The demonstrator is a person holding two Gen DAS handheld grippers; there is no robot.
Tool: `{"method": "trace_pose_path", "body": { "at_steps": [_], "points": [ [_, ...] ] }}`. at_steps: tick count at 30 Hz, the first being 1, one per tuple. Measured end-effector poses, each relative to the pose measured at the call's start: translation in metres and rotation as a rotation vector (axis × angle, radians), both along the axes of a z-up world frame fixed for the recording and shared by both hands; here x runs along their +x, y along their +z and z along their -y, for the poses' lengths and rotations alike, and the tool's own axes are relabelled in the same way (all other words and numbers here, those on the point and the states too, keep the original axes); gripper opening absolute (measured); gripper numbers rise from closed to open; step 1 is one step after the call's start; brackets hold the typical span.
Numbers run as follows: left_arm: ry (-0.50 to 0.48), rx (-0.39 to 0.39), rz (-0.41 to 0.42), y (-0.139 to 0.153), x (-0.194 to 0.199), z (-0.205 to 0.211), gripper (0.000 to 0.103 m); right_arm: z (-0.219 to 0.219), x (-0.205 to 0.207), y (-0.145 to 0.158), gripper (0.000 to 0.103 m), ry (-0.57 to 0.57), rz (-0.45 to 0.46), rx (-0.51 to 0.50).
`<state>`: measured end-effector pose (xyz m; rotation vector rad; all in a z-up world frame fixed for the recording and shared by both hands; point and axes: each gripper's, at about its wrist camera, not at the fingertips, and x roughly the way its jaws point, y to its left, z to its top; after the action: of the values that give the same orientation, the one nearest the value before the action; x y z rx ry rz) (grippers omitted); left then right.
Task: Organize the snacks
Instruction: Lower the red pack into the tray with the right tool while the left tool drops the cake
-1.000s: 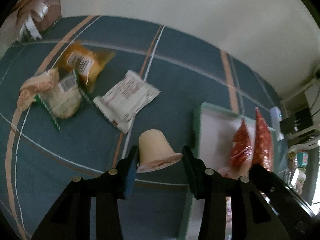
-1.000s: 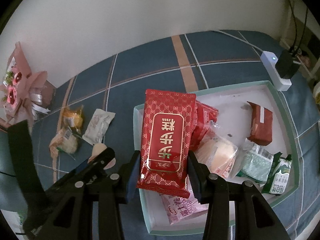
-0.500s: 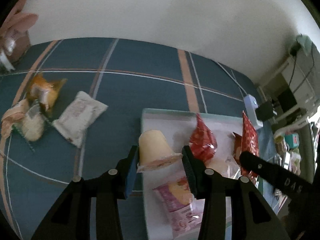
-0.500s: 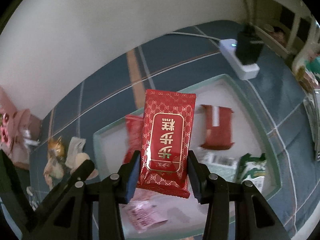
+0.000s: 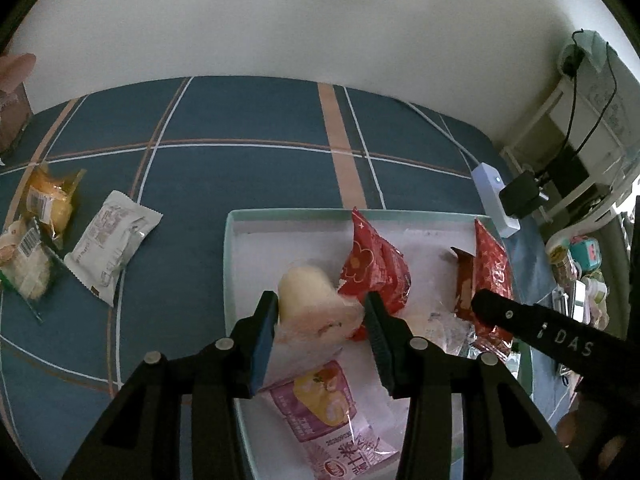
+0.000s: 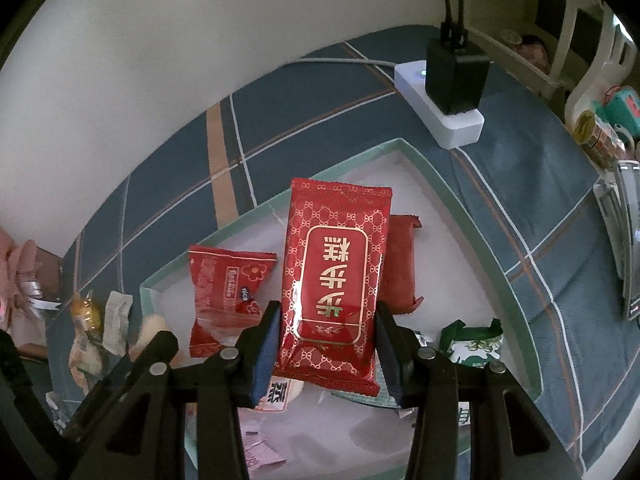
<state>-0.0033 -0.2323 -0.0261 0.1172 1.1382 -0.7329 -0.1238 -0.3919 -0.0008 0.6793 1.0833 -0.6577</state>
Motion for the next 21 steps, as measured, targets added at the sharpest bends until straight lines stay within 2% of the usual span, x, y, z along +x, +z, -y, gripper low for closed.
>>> {"method": "trace_pose_path", "body": {
  "at_steps": [6, 8, 9, 10, 11, 13, 21],
  "points": [
    [0.009, -0.009, -0.004, 0.006, 0.002, -0.003, 0.046, -0.002, 0.002, -0.003, 0.048, 0.003, -0.014, -0.004],
    [0.017, -0.005, -0.005, 0.007, 0.004, -0.005, 0.053, -0.003, 0.002, -0.003, 0.049, 0.007, -0.021, -0.007],
    [0.023, -0.003, -0.007, 0.008, 0.005, -0.006, 0.062, -0.004, 0.003, -0.003, 0.05, 0.009, -0.028, -0.014],
    [0.029, -0.002, -0.008, 0.009, 0.006, -0.007, 0.068, -0.004, 0.004, -0.003, 0.053, 0.012, -0.034, -0.019],
    [0.037, -0.001, -0.01, 0.01, 0.007, -0.009, 0.069, -0.005, 0.004, -0.003, 0.056, 0.015, -0.042, -0.026],
    [0.054, 0.003, -0.012, 0.012, 0.01, -0.012, 0.071, -0.006, 0.004, -0.002, 0.069, 0.018, -0.043, -0.031],
    [0.133, 0.032, -0.02, 0.02, 0.02, -0.028, 0.089, -0.014, 0.008, 0.004, 0.083, 0.046, -0.05, -0.06]
  ]
}}
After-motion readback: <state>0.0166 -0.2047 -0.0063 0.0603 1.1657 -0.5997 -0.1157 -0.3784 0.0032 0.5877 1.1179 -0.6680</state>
